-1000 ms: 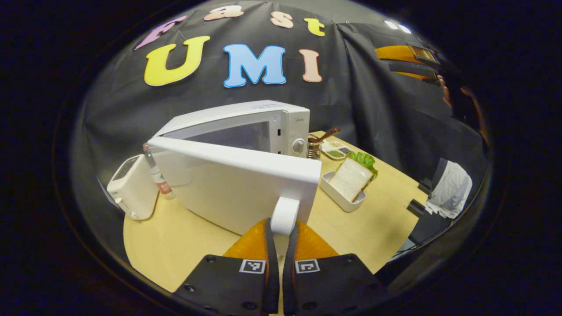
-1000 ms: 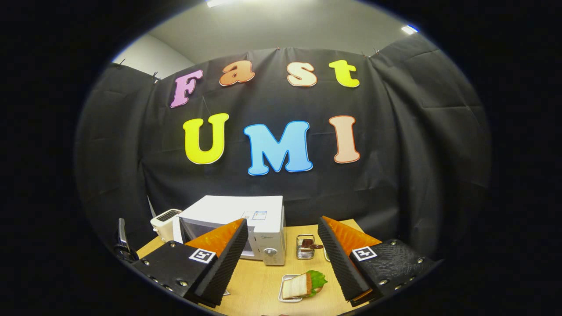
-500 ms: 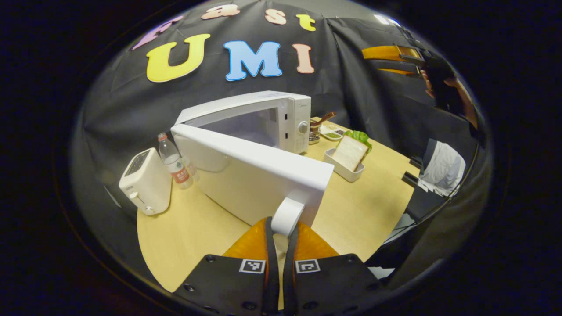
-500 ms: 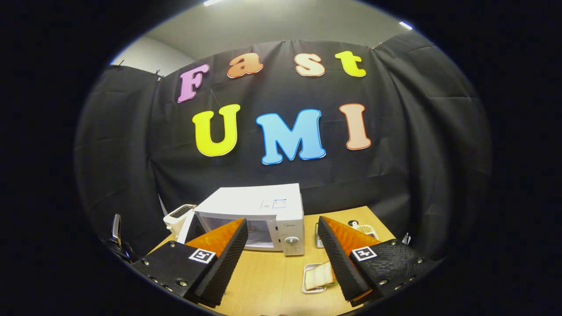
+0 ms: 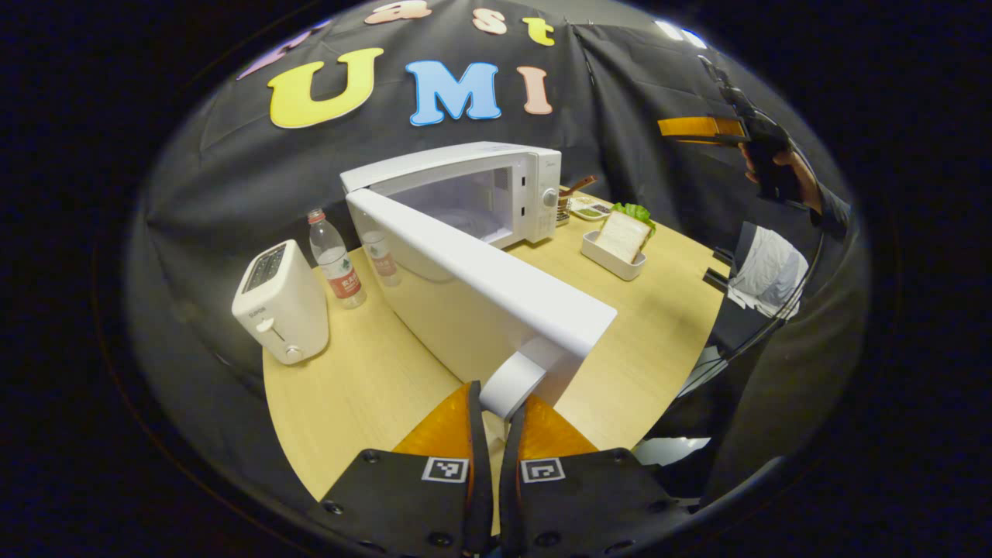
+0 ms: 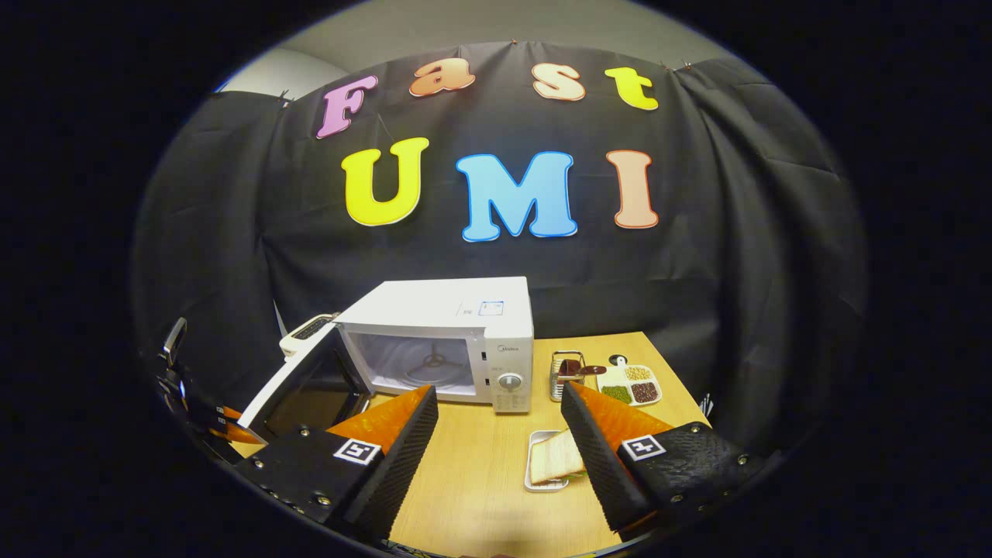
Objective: Open the microwave oven with the left hand, put the food in, and close the microwave oven.
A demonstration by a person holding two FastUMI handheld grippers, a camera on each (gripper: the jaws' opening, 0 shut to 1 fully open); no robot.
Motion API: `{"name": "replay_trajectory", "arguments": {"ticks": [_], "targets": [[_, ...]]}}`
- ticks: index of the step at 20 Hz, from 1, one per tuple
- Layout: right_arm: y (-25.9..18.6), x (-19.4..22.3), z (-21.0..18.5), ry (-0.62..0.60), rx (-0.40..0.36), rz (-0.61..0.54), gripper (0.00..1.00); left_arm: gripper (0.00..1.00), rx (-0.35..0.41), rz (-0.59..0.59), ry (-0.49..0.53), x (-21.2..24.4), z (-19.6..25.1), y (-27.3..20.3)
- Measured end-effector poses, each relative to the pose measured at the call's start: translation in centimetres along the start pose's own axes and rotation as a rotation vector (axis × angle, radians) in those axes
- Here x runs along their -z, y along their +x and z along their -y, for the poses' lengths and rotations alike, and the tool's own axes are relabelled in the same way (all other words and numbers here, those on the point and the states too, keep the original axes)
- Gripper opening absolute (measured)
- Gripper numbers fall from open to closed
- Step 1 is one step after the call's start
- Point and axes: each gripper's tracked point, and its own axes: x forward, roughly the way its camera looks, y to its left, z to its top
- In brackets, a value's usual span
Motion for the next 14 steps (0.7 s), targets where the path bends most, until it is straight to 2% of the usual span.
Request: {"name": "replay_trajectory", "arguments": {"ticks": [7, 8, 9, 10, 11, 12, 14], "targets": [[3.4, 4.6, 5.6, 0.118, 0.092, -0.148, 0.97, 0.15, 0.003, 0.015, 0.039, 1.1, -1.6, -1.0], [3.9, 5.3, 6.5, 0.114, 0.117, -0.168, 0.97, 0.21, 0.0, 0.018, 0.034, 1.3, -1.9, -1.1], [4.0, 5.7, 7.6, 0.096, 0.15, -0.176, 0.97, 0.19, -0.007, 0.028, 0.022, 1.5, -2.2, -1.2], [4.2, 6.0, 8.5, 0.089, 0.181, -0.177, 0.98, 0.23, -0.01, 0.035, 0.008, 1.6, -2.4, -1.4], [4.3, 6.2, 9.0, 0.096, 0.192, -0.182, 0.98, 0.22, -0.017, 0.038, -0.007, 2.0, -2.7, -1.7], [4.6, 6.6, 9.3, 0.103, 0.197, -0.195, 0.98, 0.27, -0.022, 0.042, -0.017, 2.1, -2.9, -2.1], [5.3, 7.5, 9.9, 0.105, 0.201, -0.225, 0.98, 0.26, -0.024, 0.034, -0.031, 3.3, -2.9, -2.5]]}}
